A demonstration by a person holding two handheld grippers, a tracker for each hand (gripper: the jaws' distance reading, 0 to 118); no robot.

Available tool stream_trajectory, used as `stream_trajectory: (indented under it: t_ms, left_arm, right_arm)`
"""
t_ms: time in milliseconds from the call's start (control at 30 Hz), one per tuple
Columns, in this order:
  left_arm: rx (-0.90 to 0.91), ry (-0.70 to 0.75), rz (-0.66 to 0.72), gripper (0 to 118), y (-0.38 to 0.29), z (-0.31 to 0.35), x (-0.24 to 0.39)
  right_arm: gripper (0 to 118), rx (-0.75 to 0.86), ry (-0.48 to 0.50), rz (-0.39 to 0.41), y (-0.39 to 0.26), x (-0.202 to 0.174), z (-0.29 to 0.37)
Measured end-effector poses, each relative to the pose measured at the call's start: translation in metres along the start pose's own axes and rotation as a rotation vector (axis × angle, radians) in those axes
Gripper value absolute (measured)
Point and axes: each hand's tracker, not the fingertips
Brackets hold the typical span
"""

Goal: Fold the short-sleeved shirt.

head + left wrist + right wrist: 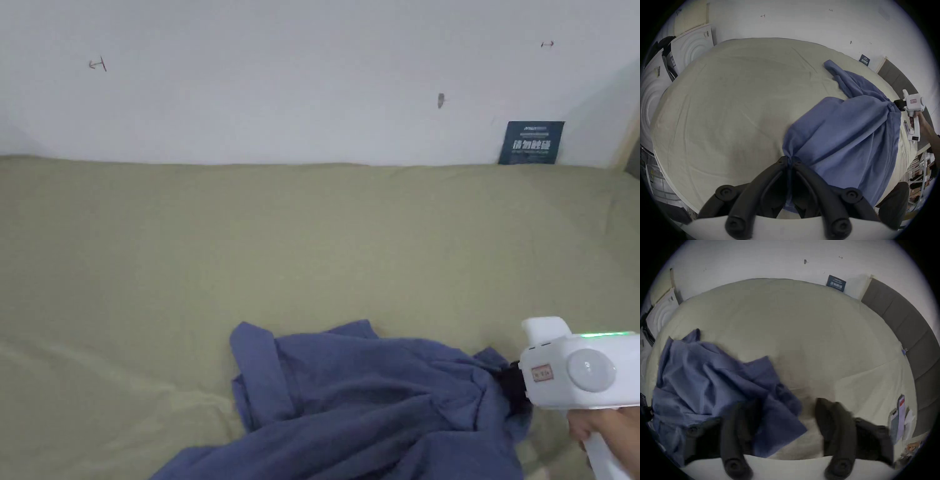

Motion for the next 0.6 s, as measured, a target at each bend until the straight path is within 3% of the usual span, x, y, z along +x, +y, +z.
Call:
stream_trajectory:
  t_ms: [33,100,300,467,600]
  left_arm:
    - [0.001,0.002,0.001,5,0.001,0.003,0.000]
    - [0.019,-0.001,0.001,5,0.006,0.014,-0.001]
    - [0.205,0.047,0.029,5,0.055,0.095,-0.012]
    - [0.372,0.161,-0.032,5,0.109,0.172,-0.012]
    - [0.462,0.096,-0.009,5,0.150,0.230,0.000]
  right_arm:
    - [8,0.021,-0.048,0.048,0.002,-0.005,0.010]
    - [8,0.055,-0.033,0.081,0.006,-0.005,0.039]
    - [8,0.256,-0.067,0.048,0.028,0.029,0.152]
    - [8,0.411,-0.095,0.011,0.031,0.048,0.260]
    - [8,0.479,-0.082,-0.011,0.032,0.061,0.325]
